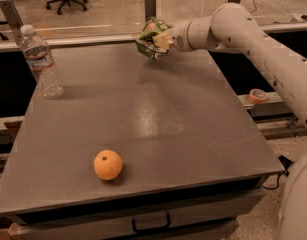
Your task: Move green jalapeno chip bag near water bottle
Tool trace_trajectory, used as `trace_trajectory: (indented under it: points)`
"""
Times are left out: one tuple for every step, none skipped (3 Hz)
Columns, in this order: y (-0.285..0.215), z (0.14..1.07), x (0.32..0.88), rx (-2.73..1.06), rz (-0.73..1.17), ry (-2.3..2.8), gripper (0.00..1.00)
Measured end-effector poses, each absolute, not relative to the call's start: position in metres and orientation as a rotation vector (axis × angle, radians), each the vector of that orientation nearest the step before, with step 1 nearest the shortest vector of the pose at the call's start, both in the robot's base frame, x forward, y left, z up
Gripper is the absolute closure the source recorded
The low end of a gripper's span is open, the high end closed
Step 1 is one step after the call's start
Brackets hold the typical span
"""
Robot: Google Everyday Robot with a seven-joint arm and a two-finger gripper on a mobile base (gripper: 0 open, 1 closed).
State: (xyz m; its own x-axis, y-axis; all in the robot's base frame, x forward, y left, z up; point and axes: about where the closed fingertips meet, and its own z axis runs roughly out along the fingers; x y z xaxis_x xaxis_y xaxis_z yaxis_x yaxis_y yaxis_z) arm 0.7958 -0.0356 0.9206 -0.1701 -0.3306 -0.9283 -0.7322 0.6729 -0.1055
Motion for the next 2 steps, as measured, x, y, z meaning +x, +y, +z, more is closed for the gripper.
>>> trace_trajectory:
  points:
    - [-0.0309,0.9189,0.7961,-0.890,0.428,1.746,1.00]
    - [-0.0295,0.9169,0.7954,-0.891,0.434,1.750,1.00]
